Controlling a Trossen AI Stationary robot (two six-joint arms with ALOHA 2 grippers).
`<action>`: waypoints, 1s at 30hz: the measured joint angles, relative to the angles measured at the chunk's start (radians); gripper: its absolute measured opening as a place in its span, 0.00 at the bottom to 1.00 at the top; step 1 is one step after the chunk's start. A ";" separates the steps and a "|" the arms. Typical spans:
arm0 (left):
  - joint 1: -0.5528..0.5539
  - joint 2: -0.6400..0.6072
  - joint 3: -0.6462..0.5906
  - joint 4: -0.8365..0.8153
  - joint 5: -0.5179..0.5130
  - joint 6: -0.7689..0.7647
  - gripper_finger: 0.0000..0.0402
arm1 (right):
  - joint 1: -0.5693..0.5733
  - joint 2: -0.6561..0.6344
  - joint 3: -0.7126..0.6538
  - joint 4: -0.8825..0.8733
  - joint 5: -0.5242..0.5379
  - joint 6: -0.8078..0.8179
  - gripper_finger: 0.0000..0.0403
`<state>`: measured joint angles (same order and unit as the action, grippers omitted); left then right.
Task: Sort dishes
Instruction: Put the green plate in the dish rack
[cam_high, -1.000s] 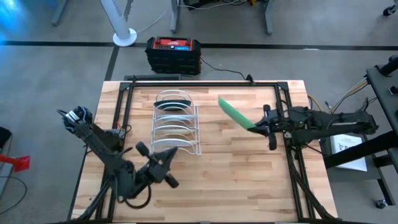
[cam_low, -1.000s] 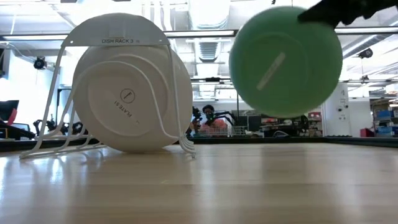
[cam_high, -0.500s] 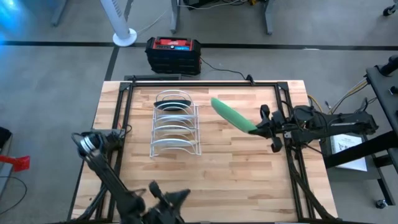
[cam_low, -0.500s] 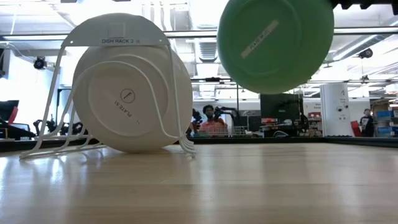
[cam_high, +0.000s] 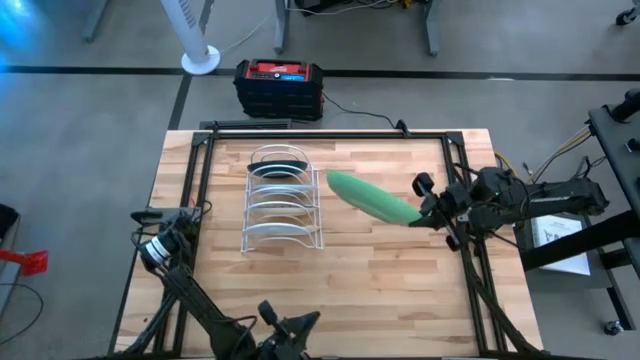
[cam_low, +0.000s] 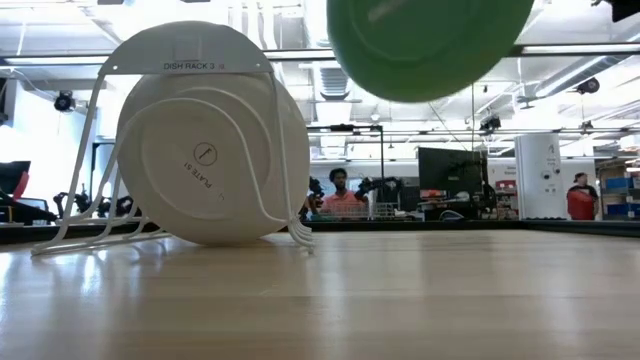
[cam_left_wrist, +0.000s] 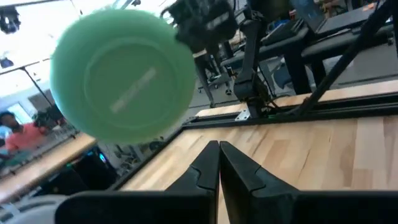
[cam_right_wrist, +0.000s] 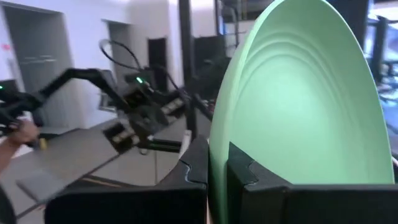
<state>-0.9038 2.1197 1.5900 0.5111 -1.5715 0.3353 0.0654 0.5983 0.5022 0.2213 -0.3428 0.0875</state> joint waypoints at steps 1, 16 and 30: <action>0.003 -0.002 -0.017 -0.002 0.000 -0.028 0.00 | 0.000 0.000 0.000 0.011 -0.016 0.000 0.00; 0.073 -0.189 -0.414 0.022 0.000 -0.389 0.00 | 0.000 0.000 -0.073 0.182 -0.164 0.016 0.00; 0.169 -0.305 -0.675 0.035 0.001 -0.560 0.00 | 0.000 0.100 -0.204 0.449 -0.074 0.008 0.00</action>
<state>-0.7349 1.8149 0.9152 0.5465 -1.5703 -0.2245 0.0650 0.6988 0.2978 0.6707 -0.4168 0.0955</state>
